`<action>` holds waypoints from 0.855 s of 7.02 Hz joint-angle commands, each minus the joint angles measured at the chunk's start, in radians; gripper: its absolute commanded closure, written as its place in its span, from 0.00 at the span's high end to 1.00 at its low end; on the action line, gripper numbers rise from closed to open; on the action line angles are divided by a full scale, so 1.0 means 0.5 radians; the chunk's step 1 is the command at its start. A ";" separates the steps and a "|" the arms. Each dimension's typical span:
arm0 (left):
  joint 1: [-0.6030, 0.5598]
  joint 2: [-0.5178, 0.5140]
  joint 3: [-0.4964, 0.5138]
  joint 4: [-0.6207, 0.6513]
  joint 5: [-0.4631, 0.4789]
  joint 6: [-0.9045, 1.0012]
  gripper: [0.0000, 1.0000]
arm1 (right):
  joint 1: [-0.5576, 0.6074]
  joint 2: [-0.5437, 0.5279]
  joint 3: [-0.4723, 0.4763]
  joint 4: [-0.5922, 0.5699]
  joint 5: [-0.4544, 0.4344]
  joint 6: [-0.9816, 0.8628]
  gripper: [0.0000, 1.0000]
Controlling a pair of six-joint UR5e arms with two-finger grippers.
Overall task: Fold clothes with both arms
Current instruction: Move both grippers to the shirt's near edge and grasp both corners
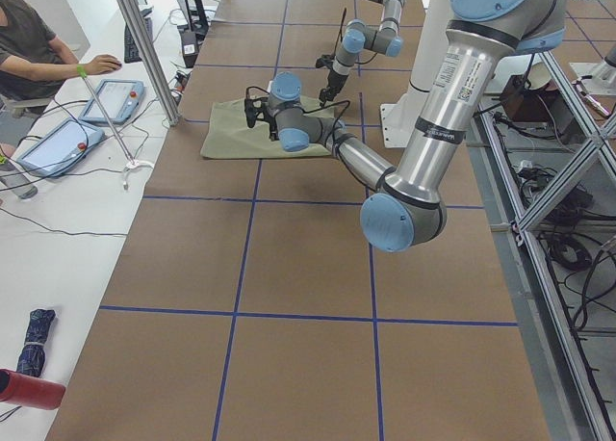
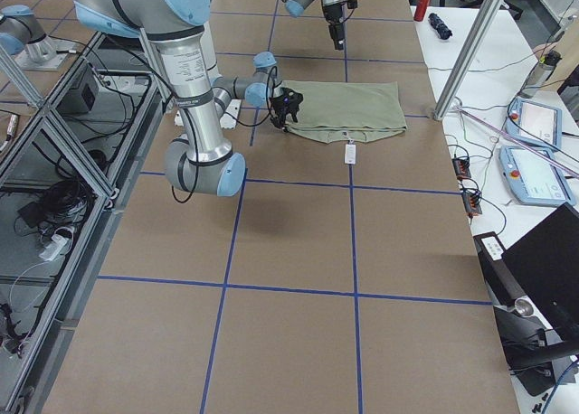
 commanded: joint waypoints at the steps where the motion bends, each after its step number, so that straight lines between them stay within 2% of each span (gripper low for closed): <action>1: 0.000 -0.001 -0.002 0.000 0.000 -0.003 0.62 | -0.006 -0.016 0.029 -0.004 0.003 0.006 0.00; 4: 0.000 0.002 -0.015 0.000 0.000 -0.012 0.62 | 0.001 -0.034 0.121 -0.007 0.018 -0.001 0.00; 5: 0.006 -0.001 -0.051 0.000 0.027 -0.197 0.62 | 0.004 -0.083 0.191 -0.010 0.021 -0.001 0.00; 6: 0.140 0.002 -0.115 0.003 0.179 -0.454 0.62 | 0.001 -0.159 0.277 -0.010 0.024 -0.004 0.00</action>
